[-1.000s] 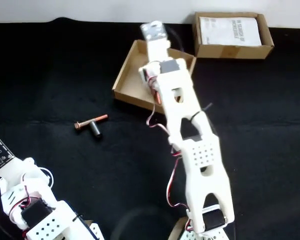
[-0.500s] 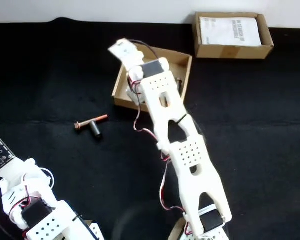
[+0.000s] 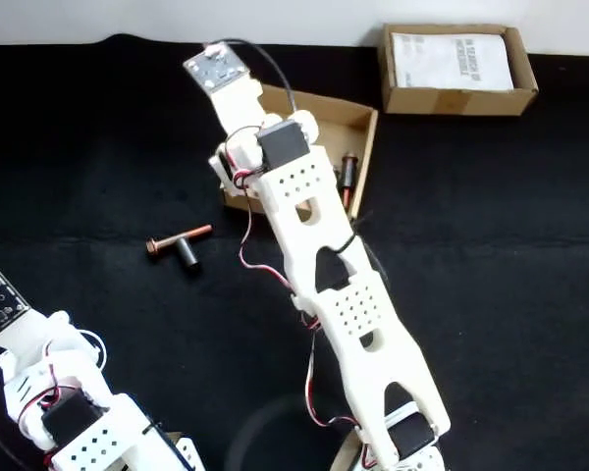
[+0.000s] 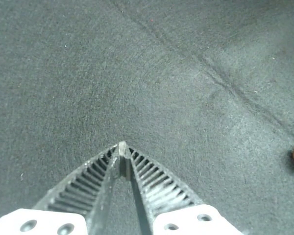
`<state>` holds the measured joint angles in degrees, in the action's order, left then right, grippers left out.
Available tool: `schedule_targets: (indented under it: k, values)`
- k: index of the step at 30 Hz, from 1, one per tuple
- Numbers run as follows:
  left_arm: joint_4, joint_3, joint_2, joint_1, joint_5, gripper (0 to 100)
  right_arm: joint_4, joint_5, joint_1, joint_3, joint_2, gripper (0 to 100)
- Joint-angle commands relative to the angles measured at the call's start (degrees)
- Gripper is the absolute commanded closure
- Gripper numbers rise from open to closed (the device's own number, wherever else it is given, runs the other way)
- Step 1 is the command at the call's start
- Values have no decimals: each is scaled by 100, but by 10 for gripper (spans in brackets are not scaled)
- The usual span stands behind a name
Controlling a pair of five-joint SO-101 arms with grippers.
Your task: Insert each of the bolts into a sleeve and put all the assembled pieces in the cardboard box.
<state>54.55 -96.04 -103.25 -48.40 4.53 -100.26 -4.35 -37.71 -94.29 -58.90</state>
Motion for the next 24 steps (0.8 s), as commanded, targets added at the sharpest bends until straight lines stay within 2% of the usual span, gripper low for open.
schedule_targets:
  k: [1, 7, 12, 24]
  values:
    - [18, -110, -40, -40, -35, 991, -75, 264, -286, -673, 620, 961]
    - [18, -110, -40, -48, -35, 991, -92, 712, -673, -655, 857, 961]
    - [18, -110, -40, -40, -44, 991, -92, 747, -919, -224, 1376, 964]
    - [18, -110, -40, -40, -44, 991, -66, 730, -1270, 4910, 4040, 965]
